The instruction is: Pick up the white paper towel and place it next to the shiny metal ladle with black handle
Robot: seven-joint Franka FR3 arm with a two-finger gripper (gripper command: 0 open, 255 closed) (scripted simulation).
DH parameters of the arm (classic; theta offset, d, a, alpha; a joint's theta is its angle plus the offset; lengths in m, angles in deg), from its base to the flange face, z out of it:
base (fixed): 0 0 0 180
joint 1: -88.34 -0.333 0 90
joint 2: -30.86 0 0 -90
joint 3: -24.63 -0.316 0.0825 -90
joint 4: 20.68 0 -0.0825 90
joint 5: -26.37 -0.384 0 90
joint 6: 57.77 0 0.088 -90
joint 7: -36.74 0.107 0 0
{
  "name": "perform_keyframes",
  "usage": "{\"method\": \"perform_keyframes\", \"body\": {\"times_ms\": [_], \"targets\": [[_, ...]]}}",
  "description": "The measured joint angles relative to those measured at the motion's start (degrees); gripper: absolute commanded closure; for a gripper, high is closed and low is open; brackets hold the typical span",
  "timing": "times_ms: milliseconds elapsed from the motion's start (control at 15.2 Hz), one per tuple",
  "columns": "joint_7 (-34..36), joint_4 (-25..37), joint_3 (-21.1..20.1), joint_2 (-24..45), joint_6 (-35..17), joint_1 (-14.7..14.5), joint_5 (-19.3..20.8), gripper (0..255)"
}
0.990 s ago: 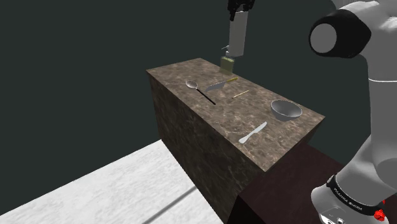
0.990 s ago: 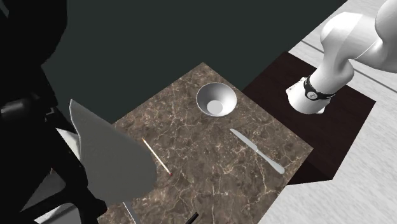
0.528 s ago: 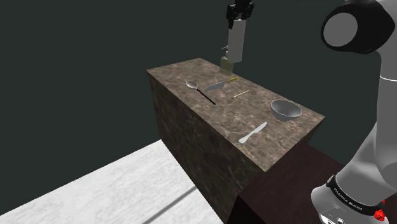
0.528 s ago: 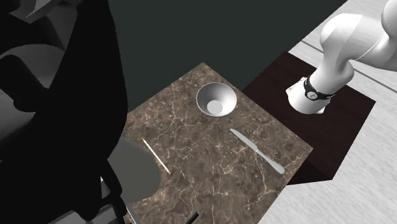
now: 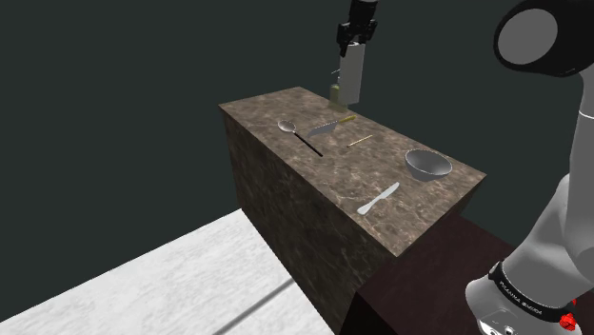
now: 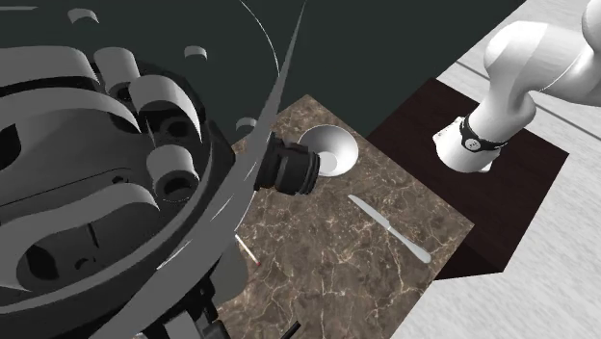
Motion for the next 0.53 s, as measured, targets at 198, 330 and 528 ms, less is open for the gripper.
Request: {"method": "perform_keyframes", "body": {"times_ms": [198, 330, 528], "targets": [[0.22, -3.86, 0.04, -1.01, -2.89, -0.89, 0.57, 255], [0.19, -5.96, 0.06, -1.37, -4.65, -1.18, 0.73, 255], [0.24, -8.59, 0.0, -1.58, -7.06, -1.55, 0.83, 255]]}}
